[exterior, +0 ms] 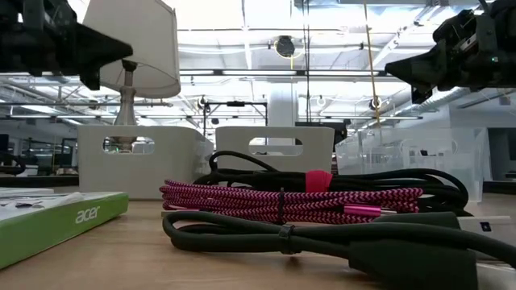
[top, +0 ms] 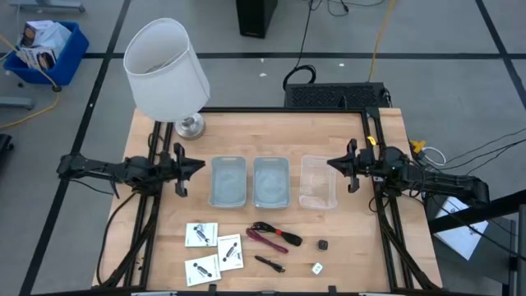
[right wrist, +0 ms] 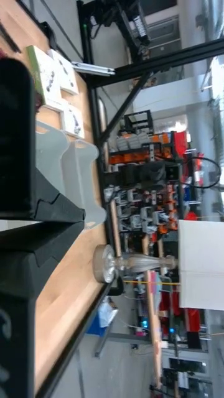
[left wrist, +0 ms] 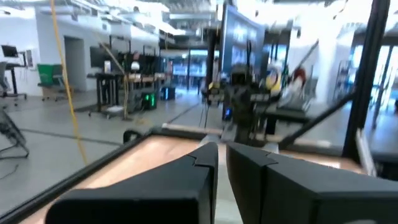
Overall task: Pick and place items into bin
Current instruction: Put the black charger adapter into the right gray bin
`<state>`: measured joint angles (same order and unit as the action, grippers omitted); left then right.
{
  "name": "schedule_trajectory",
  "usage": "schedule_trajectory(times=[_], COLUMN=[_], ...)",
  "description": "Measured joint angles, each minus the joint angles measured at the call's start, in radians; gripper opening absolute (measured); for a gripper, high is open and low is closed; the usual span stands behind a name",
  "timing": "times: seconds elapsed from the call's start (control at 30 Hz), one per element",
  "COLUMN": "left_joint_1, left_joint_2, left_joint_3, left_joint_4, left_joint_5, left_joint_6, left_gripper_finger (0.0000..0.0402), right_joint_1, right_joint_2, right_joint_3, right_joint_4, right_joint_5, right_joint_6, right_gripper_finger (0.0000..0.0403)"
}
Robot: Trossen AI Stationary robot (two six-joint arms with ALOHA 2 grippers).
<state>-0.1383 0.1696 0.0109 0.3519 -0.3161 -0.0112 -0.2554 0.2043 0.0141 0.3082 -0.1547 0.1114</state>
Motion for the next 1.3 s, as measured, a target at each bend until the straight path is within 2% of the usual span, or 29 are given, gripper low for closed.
schedule_trajectory(times=[0.13, 0.33, 0.5, 0.57, 0.67, 0.8, 0.97, 1.13, 1.3], left_joint_1=[0.000, 0.000, 0.000, 0.000, 0.000, 0.000, 0.000, 0.000, 0.000], left_joint_2=[0.000, 0.000, 0.000, 0.002, 0.014, 0.040, 0.069, 0.069, 0.069], left_joint_3=[0.000, 0.000, 0.024, 0.051, 0.098, 0.153, 0.163, 0.163, 0.163], left_joint_4=[0.056, 0.089, 0.191, 0.180, 0.063, -0.067, -0.072, -0.088, -0.139], left_joint_5=[0.046, 0.088, 0.088, 0.089, 0.089, 0.081, 0.072, 0.072, 0.079], left_joint_6=[0.043, 0.219, 0.189, 0.195, 0.223, 0.209, 0.200, 0.208, 0.144], left_gripper_finger=[0.0042, 0.0042, 0.0042, 0.0042, 0.0042, 0.0042, 0.0042, 0.0042, 0.0042], right_joint_1=[0.000, 0.000, 0.001, 0.006, 0.033, 0.111, 0.251, 0.435, 0.624], right_joint_2=[0.000, 0.000, 0.000, 0.000, 0.016, 0.076, 0.205, 0.375, 0.557], right_joint_3=[0.000, 0.000, 0.001, 0.013, 0.049, 0.161, 0.363, 0.566, 0.727], right_joint_4=[0.023, 0.061, 0.075, 0.088, 0.078, -0.048, -0.284, -0.474, -0.536], right_joint_5=[-0.003, -0.003, -0.034, -0.043, -0.079, -0.077, -0.008, 0.125, 0.218], right_joint_6=[0.000, -0.052, -0.133, -0.150, -0.212, -0.262, -0.255, -0.204, -0.163], right_gripper_finger=[0.0000, 0.0000, 0.0000, 0.0000, 0.0003, 0.0026, 0.0073, 0.0123, 0.0161])
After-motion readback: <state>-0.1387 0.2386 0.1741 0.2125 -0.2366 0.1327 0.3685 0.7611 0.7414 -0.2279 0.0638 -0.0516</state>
